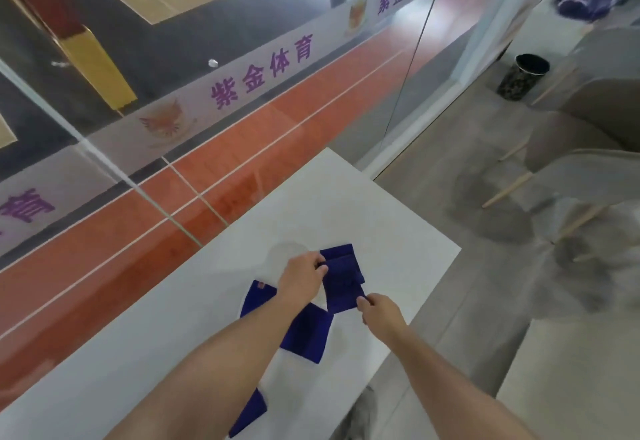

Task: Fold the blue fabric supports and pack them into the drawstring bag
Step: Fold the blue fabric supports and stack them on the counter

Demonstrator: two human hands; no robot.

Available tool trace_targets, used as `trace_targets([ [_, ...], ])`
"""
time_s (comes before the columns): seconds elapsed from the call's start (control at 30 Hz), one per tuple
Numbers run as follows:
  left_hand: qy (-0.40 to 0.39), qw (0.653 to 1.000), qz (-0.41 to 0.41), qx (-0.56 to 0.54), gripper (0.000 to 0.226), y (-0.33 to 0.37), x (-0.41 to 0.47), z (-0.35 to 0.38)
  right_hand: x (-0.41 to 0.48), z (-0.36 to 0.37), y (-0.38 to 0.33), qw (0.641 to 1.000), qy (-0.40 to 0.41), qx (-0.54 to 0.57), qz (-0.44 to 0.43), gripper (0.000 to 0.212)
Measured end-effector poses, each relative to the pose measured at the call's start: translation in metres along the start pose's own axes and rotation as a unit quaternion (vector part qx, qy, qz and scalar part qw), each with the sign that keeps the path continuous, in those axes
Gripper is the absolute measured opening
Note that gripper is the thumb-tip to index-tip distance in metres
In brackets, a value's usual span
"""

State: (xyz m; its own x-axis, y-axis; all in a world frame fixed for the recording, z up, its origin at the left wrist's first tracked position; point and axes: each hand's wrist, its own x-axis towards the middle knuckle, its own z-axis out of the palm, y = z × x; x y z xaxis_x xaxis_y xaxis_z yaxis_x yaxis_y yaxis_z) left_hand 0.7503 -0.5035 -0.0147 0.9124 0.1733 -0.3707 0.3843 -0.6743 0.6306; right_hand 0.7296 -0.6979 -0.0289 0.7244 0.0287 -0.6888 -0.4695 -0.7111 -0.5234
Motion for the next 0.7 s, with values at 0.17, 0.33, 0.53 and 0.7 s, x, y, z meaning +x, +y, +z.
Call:
trace_targets([
  [0.17, 0.006, 1.000, -0.003, 0.029, 0.017, -0.002, 0.047, 0.022, 0.048, 0.000, -0.002, 0.999, -0.012, 0.019, 0.024, 0.031],
  [0.33, 0.028, 0.999, -0.002, 0.033, 0.014, -0.013, 0.067, 0.041, 0.071, 0.004, -0.001, 0.999, -0.008, 0.001, 0.032, 0.031],
  [0.53, 0.024, 0.998, 0.008, 0.052, 0.018, -0.025, 0.079, 0.052, 0.081, 0.005, -0.003, 0.999, 0.017, -0.029, 0.038, 0.038],
  [0.7, 0.024, 0.995, 0.051, 0.086, 0.030, -0.034, 0.086, 0.061, 0.081, 0.010, 0.001, 0.995, 0.059, -0.029, 0.078, 0.036],
])
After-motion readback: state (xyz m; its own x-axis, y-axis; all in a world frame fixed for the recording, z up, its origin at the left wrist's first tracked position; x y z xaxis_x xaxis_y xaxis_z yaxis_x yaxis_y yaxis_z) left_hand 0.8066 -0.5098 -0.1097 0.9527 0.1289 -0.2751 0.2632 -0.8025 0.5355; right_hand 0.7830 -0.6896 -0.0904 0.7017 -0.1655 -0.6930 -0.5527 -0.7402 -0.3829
